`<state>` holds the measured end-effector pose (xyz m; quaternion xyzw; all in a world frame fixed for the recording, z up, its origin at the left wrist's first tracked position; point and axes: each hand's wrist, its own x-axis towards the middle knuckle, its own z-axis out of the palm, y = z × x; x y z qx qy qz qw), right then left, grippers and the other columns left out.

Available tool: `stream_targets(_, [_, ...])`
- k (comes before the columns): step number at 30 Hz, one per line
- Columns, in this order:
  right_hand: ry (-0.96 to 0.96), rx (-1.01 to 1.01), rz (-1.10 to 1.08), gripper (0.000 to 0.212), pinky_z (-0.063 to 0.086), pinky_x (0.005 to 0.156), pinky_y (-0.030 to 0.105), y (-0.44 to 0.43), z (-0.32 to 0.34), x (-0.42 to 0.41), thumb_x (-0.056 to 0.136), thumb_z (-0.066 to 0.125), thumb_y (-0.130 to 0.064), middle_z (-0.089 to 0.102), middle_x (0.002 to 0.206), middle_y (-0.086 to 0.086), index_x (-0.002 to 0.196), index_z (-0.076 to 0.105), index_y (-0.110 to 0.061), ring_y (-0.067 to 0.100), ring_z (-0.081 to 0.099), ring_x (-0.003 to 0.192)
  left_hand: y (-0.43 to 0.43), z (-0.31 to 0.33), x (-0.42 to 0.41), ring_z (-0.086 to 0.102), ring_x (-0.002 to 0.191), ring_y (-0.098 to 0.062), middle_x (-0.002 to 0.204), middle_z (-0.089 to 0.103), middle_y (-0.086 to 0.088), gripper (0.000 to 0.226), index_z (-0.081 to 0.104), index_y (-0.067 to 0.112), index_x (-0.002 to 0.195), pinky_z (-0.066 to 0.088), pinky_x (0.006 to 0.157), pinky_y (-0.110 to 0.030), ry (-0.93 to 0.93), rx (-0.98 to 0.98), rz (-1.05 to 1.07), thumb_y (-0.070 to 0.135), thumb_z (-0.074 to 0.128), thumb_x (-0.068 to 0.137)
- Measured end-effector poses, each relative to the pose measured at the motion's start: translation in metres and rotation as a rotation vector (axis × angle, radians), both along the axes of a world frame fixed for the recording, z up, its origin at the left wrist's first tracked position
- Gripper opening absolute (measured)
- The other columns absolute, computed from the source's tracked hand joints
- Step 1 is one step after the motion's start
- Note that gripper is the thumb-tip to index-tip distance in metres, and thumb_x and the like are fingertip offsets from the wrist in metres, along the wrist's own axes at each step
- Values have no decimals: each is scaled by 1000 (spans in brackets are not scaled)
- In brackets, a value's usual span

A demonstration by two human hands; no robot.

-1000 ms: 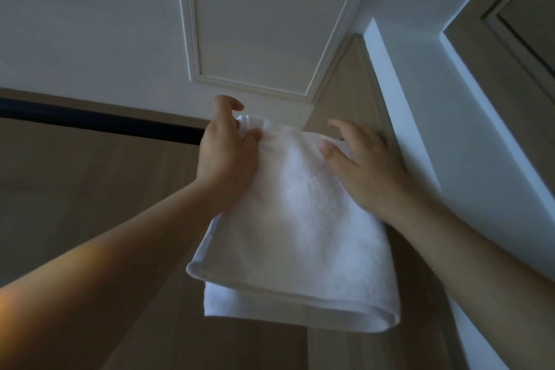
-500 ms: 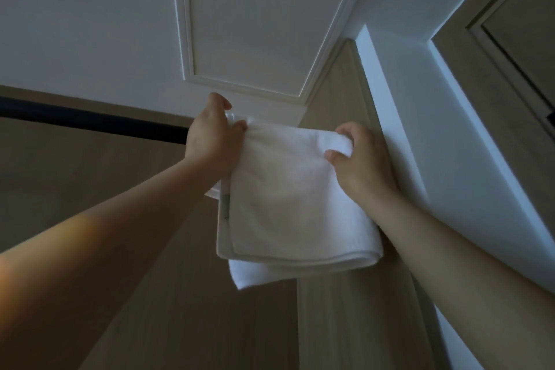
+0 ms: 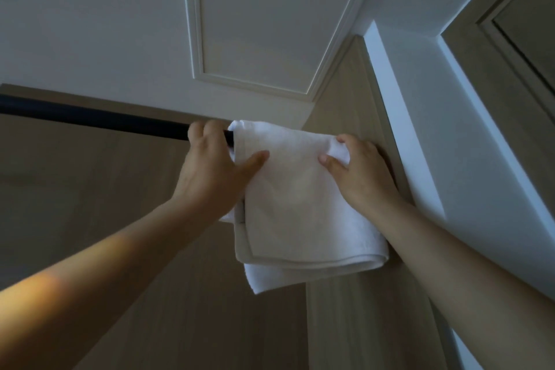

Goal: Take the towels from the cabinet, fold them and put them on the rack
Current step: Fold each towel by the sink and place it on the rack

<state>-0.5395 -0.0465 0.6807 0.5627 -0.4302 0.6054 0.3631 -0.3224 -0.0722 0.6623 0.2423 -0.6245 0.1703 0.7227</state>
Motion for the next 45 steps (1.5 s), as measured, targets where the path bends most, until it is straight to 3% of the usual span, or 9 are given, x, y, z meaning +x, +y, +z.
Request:
stream_targets(2, [-11, -21, 27, 53, 30, 85, 20, -3, -3, 0, 95, 61, -39, 51, 137, 10, 140, 48, -15, 25, 49, 123, -2, -13, 2, 57, 70, -2, 108, 60, 5, 50, 59, 12, 104, 43, 55, -13, -53, 111, -67, 54, 69, 79])
stream_targets(4, [-21, -29, 43, 53, 29, 86, 20, -4, -5, 2, 95, 61, -38, 49, 138, 10, 140, 47, -15, 24, 48, 124, -7, -24, -1, 67, 70, -10, 90, 71, -1, 45, 68, 8, 92, 58, 64, -29, -111, 272, -209, 53, 64, 84])
stream_targets(10, [-83, 10, 155, 60, 36, 84, 19, 6, -18, 8, 94, 62, -38, 48, 139, 6, 145, 39, -15, 21, 50, 121, -12, -26, -7, 54, 106, -31, 117, 54, -11, 49, 50, 6, 101, 47, 93, -50, -48, 283, -97, 54, 43, 94])
stream_targets(15, [-190, 219, 248, 61, 39, 57, 18, 23, -66, 8, 88, 61, -53, 58, 100, -15, 135, 43, -19, 2, 56, 77, -10, -23, 2, 43, 118, -30, 119, 43, -3, 47, 47, 14, 94, 39, 102, -50, -57, 290, -114, 60, 38, 92])
stream_targets(23, [-195, 239, 439, 42, 42, 63, 17, 28, -94, 11, 87, 69, -38, 61, 106, -17, 123, 50, -29, -1, 59, 90, -2, -62, 21, 62, 74, -5, 93, 58, 11, 35, 51, 22, 105, 44, 47, -13, 10, 203, -297, 53, 53, 90])
stream_targets(28, [-220, 198, 501, 45, 43, 63, 18, 26, -97, 17, 87, 69, -38, 62, 107, -15, 127, 51, -26, 0, 60, 91, 11, -74, 27, 55, 62, -20, 69, 63, -12, 53, 64, 0, 75, 37, 51, -28, -94, 74, -63, 46, 46, 94])
stream_targets(35, [-185, 175, 542, 58, 42, 66, 14, 30, -102, 21, 89, 66, -39, 59, 116, -19, 140, 40, -28, -4, 58, 94, 19, -76, 12, 64, 85, -32, 91, 68, -16, 47, 65, -5, 92, 52, 80, -48, -225, 296, -210, 34, 40, 99])
stream_targets(39, [-85, 129, 365, 77, 32, 73, 4, 34, -110, 15, 88, 68, -39, 40, 133, -26, 149, 21, -41, -6, 43, 111, 11, -83, 11, 58, 78, -34, 86, 64, -19, 38, 59, -9, 85, 47, 67, -42, -197, 290, -194, 22, 41, 97])
stream_targets(45, [-70, 208, 406, 65, 44, 63, 7, 32, -124, 8, 87, 67, -42, 49, 119, -28, 142, 31, -46, -14, 53, 95, 3, -87, 17, 36, 55, -13, 61, 41, -1, 27, 36, 10, 61, 28, 49, -24, -161, 190, -107, 33, 28, 73])
